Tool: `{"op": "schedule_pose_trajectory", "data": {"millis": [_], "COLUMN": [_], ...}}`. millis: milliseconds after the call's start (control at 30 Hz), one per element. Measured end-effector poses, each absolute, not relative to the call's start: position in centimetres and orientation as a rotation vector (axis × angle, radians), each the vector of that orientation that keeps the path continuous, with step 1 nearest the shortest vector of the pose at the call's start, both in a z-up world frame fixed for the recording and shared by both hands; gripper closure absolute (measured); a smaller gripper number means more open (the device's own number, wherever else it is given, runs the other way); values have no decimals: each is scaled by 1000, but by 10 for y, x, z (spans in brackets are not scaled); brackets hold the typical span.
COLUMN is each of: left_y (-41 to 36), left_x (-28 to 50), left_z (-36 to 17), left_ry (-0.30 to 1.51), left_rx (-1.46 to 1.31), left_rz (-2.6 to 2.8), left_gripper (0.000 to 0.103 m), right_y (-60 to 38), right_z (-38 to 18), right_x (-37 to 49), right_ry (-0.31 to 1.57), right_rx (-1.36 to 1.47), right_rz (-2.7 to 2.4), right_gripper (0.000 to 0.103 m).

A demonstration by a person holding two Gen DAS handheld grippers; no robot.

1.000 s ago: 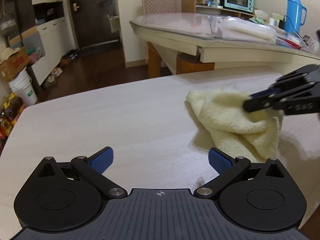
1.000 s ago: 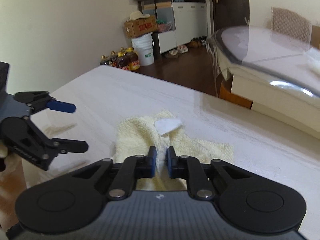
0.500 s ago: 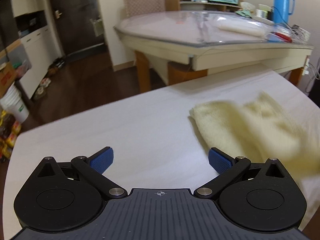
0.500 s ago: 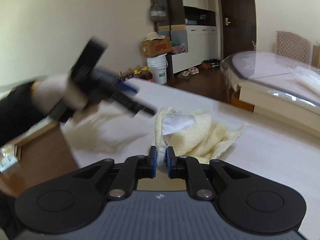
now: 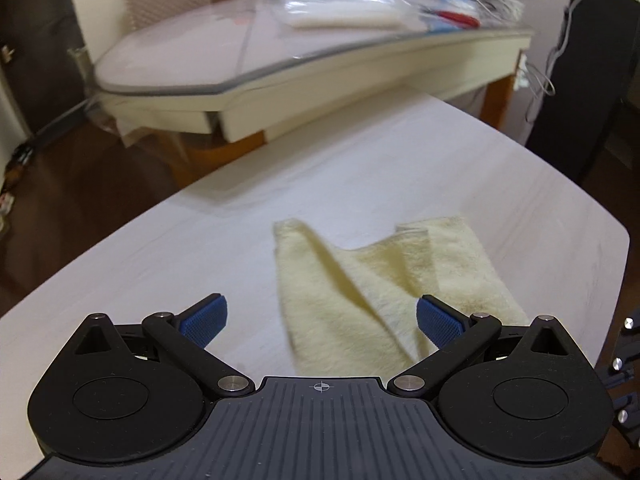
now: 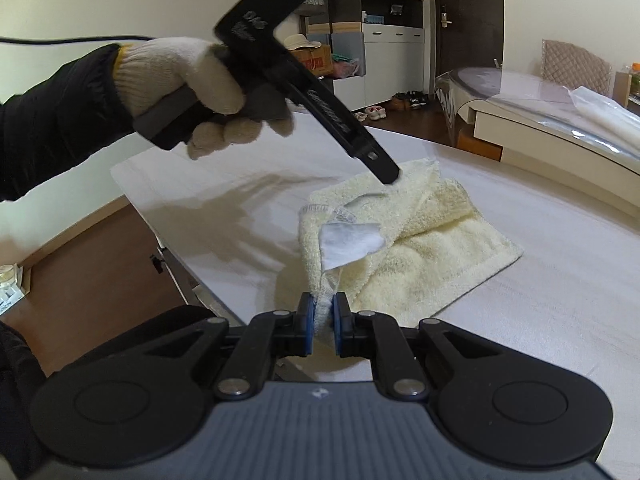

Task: Fold towel
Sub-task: 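Grasp a towel corner with the left gripper while the right gripper holds its edge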

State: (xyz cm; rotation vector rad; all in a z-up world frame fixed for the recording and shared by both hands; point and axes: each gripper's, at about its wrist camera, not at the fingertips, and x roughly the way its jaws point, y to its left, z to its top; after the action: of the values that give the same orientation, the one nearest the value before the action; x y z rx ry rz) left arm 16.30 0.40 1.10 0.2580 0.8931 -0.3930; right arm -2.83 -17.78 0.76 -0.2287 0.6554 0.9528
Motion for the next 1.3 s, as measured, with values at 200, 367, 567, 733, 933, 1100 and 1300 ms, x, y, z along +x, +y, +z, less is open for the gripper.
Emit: {"op": "schedule_pose_trajectory", "data": {"millis": [200,367,567,733,933,1100,1300], "left_y": [-7,-15,-8,21,73,105,132], "left_x": [181,199,193,170,124,83,58], "left_z": [8,-3,4,31,45,29,14], "left_ry": [920,994,944,835,782,831,875], "left_rx": [267,269,259,233,197,161,74], "left_rz": [-414,-431,-445,-367,-245,-179,-159], "left_gripper": [19,52,93,93,93,90,70], "right_y": [-178,-183,-187,-188,-171,-151,-139], "right_z": [1,-2,-2,1,7,2,-3], "right_x": [-37,-41,-38,-29,-24,-30,-33], "right_ry": [652,656,637,581,530,558,592], "right_rx": [-233,-207,-186,-157,-171,-223,-240], "right_rz": [955,946,941,943,986,1064,1105], "right_gripper": [92,92,92,92,92,91,83]}}
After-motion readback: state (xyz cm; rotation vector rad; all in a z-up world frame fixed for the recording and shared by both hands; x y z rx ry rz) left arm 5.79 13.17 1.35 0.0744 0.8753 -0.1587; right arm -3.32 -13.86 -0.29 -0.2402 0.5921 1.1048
